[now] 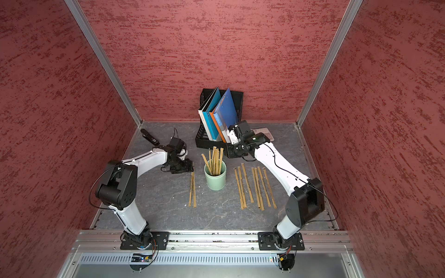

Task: Take the straws out of the storage container
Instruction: Pick up the straw from the container.

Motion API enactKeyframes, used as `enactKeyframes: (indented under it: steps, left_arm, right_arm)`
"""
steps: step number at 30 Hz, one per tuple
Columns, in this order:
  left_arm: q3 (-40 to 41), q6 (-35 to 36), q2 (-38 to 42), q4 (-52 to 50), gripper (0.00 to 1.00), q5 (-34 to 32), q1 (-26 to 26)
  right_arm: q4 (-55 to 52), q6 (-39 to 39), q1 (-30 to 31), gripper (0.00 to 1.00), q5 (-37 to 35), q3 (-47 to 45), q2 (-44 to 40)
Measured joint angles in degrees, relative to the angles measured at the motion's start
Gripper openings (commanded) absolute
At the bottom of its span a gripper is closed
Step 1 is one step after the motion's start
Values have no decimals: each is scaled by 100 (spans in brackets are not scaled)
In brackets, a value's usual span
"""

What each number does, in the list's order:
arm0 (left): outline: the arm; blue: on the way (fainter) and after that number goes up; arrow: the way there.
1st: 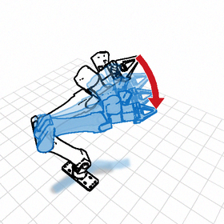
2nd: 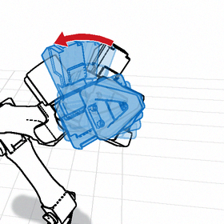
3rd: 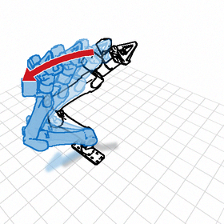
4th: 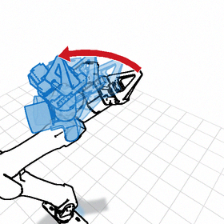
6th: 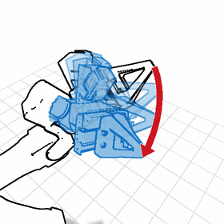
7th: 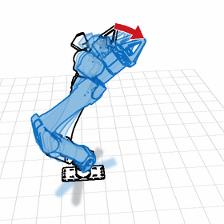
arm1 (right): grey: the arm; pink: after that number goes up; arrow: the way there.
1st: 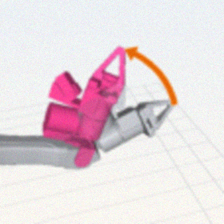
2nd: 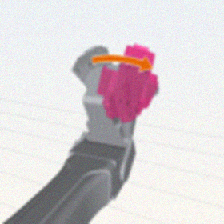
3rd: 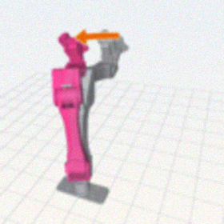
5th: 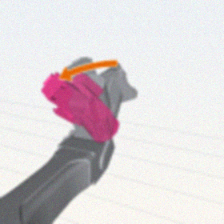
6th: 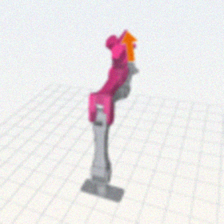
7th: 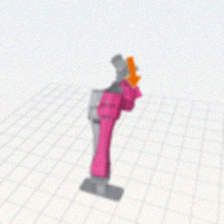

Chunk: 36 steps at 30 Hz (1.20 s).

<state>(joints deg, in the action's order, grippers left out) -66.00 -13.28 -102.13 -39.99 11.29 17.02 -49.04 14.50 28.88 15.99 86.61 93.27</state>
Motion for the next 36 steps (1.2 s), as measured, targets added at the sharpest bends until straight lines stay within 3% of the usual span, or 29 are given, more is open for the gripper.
enactKeyframes:
  steps: [12,36]
  left_arm:
    - [0,2,2,-55,71,-31,0]
    - [0,9,2,-118,71,-114,0]
  right_arm:
    - [221,35,92,32,254,0,120]
    - [382,120,92,23,330,0,461]
